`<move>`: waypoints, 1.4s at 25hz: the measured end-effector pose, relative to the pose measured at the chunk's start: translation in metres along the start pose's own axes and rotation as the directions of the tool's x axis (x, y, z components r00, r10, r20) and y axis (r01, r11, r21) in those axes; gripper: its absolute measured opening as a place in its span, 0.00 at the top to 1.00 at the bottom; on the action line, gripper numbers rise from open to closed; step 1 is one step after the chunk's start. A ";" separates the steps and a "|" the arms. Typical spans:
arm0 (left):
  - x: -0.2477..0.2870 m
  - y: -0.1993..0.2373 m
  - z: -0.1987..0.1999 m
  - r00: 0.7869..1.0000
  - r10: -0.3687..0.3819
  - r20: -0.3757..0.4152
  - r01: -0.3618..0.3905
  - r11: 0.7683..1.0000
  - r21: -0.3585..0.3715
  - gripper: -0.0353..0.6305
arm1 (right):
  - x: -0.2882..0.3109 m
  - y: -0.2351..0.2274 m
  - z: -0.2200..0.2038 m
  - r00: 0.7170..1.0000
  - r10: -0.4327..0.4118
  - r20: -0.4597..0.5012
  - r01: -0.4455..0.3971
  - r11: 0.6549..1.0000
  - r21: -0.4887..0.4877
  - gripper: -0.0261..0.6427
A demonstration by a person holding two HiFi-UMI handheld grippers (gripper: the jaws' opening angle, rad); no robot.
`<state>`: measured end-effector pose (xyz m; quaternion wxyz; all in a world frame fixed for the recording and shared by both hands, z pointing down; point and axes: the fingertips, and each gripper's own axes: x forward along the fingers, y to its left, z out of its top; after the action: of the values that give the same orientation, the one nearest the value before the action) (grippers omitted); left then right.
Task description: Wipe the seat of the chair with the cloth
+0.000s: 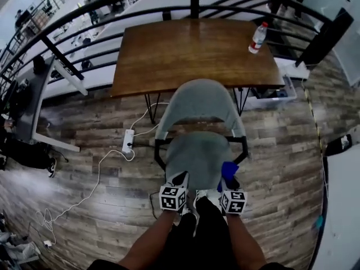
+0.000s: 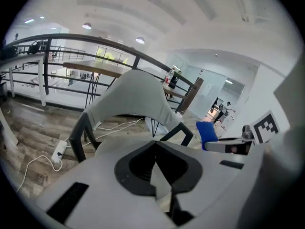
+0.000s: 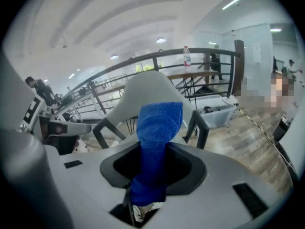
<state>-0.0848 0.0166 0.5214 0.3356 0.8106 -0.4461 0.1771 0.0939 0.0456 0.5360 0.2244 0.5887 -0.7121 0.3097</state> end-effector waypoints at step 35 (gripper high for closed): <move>-0.139 -0.166 0.154 0.929 -0.056 0.366 -0.030 0.974 0.224 0.95 | -0.180 0.036 0.161 0.899 0.253 0.359 -0.132 0.935 -0.328 0.76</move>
<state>-0.0215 0.0551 0.2661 0.1526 0.8652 -0.4728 0.0683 0.1032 0.0620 0.2930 0.1293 0.5246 -0.8360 0.0957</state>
